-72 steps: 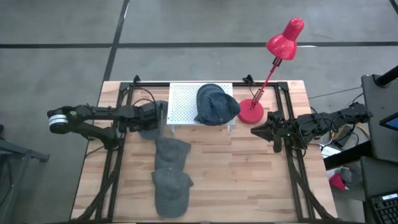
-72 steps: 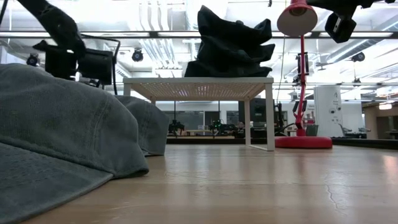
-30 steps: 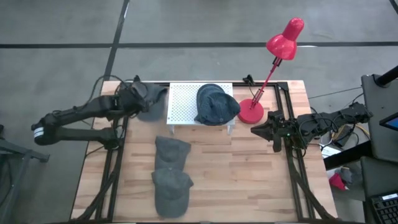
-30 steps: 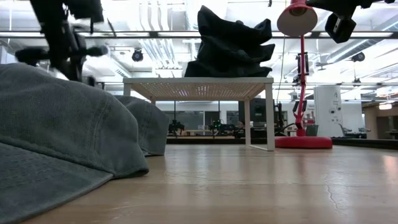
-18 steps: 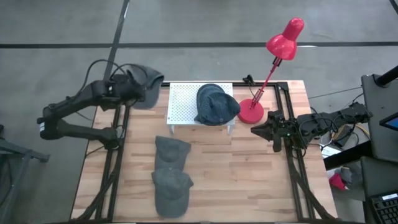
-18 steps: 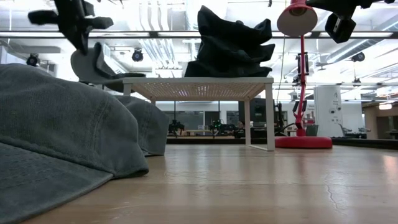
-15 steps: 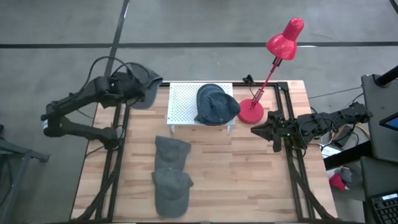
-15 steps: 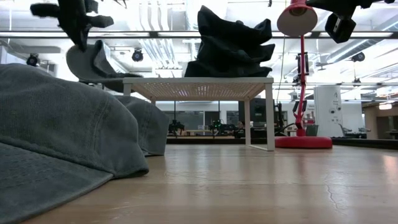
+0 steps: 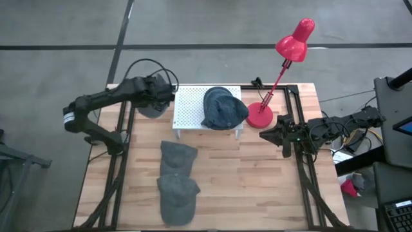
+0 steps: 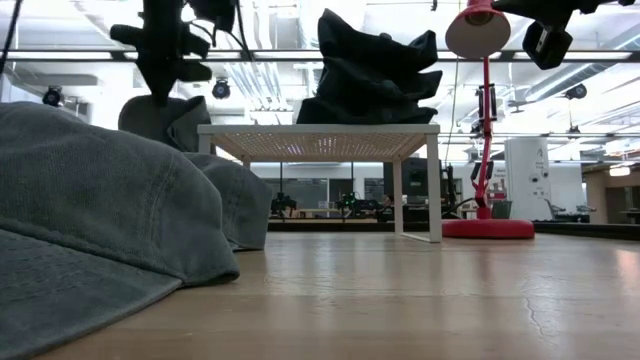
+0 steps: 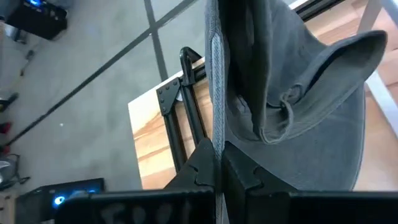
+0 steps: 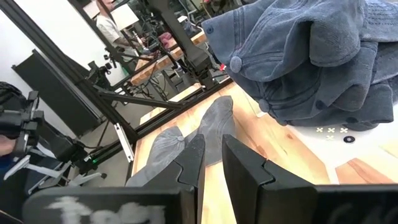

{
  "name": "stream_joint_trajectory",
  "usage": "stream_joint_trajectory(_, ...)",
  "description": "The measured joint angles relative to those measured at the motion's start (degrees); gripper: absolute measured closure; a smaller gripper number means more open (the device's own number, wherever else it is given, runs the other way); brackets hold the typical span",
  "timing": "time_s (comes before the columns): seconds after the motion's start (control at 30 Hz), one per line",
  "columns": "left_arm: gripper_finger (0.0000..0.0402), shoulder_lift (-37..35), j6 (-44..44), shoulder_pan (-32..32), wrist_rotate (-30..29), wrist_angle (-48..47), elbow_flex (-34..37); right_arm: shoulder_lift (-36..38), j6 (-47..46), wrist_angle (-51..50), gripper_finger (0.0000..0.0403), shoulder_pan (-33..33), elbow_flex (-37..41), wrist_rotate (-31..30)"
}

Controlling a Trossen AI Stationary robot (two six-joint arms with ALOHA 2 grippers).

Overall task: Pick & Place hat
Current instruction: Put the left gray cap on the shelf

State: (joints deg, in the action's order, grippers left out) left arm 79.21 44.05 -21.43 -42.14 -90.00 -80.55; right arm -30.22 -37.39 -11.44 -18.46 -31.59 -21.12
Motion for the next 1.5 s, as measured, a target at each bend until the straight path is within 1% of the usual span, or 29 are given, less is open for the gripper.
stream_joint_trajectory(0.17, 0.0399, 1.56, -0.53, 0.35, -1.92, -0.01, -0.53, 0.0, 0.02, -0.16, 0.0351, 0.0, 0.0, 0.02)
stream_joint_trajectory(0.3, 0.0399, 1.65, -1.42, 1.22, -4.64, -0.09, -2.84, 0.0, 0.33, -0.3, 0.0351, 0.0, 0.0, 0.02)
stream_joint_trajectory(0.4, 0.0399, 1.81, -2.84, 2.78, -6.86, -0.19, -5.92, 0.0, 0.49, -0.3, 0.0351, 0.0, 0.0, 0.02)
stream_joint_trajectory(0.57, 0.0399, 3.12, -6.73, 6.31, -12.6, -0.17, -13.02, 0.0, 1.29, -0.3, 0.0351, -0.02, 0.0, 0.04)
stream_joint_trajectory(0.67, 0.0399, 4.65, -8.74, 8.23, -14.92, 0.14, -17.47, 0.0, 1.36, -0.3, 0.0351, 0.0, 0.0, 0.04)
stream_joint_trajectory(0.77, 0.0399, 6.8, -11.71, 9.98, -17.06, -0.01, -21.43, 0.0, 1.38, -0.3, 0.0351, 0.0, 0.0, 0.04)
stream_joint_trajectory(0.93, 0.0399, 10.51, -17.87, 12.29, -18.91, -0.04, -26.87, 0.0, 1.38, -0.3, 0.0351, 0.0, 0.0, 0.04)
stream_joint_trajectory(1.13, 0.0399, 12.78, -27.15, 13.14, -24.37, -0.03, -31.05, 0.0, 1.38, -0.3, 0.0351, 0.0, 0.0, 0.06)
stream_joint_trajectory(1.23, 0.0399, 12.89, -32.75, 13.14, -28.15, -0.01, -32.08, 0.0, 1.38, -0.3, 0.0351, -0.02, 0.0, 0.08)
stream_joint_trajectory(1.33, 0.0399, 12.8, -39.64, 13.43, -33.9, -0.05, -31.86, 0.0, 1.4, -0.35, 0.0351, 0.0, 0.0, 0.07)
stream_joint_trajectory(1.5, 0.0396, 13.09, -52.26, 14.91, -47.49, 0.0, -31.69, 0.0, 1.95, -0.49, 0.0351, 0.0, 0.0, 0.07)
